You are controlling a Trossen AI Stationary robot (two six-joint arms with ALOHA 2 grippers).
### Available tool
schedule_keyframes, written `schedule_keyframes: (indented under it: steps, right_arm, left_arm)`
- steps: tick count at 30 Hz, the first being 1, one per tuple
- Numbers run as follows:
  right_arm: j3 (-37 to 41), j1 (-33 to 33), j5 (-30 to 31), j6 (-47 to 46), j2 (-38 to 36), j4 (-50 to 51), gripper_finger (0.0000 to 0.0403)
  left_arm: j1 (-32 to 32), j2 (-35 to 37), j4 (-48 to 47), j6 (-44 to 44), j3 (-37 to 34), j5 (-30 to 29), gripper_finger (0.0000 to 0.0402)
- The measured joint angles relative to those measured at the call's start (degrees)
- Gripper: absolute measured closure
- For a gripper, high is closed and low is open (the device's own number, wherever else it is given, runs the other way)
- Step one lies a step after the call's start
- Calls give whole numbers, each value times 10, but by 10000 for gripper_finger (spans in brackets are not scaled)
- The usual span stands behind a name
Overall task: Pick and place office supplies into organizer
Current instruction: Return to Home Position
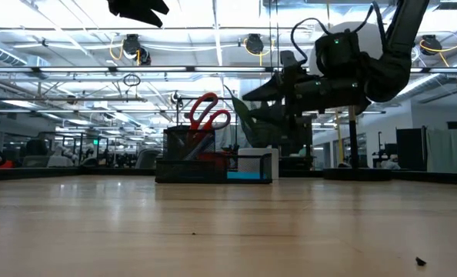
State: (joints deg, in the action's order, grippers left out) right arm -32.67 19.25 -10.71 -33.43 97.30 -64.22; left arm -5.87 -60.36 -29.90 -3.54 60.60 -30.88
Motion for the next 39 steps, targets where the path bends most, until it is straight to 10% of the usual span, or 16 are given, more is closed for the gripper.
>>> schedule_keyframes:
  steps: [20,32,39]
  right_arm:
    - [0,-2,-34,23,0,-58,216]
    - [0,-34,-105,89,-22,-86,216]
    - [0,-63,-66,132,-92,6,216]
  left_arm:
    - [0,0,4,-60,0,25,55]
    - [5,-6,304,29,-142,165,55]
    - [11,-7,300,27,-169,118,55]
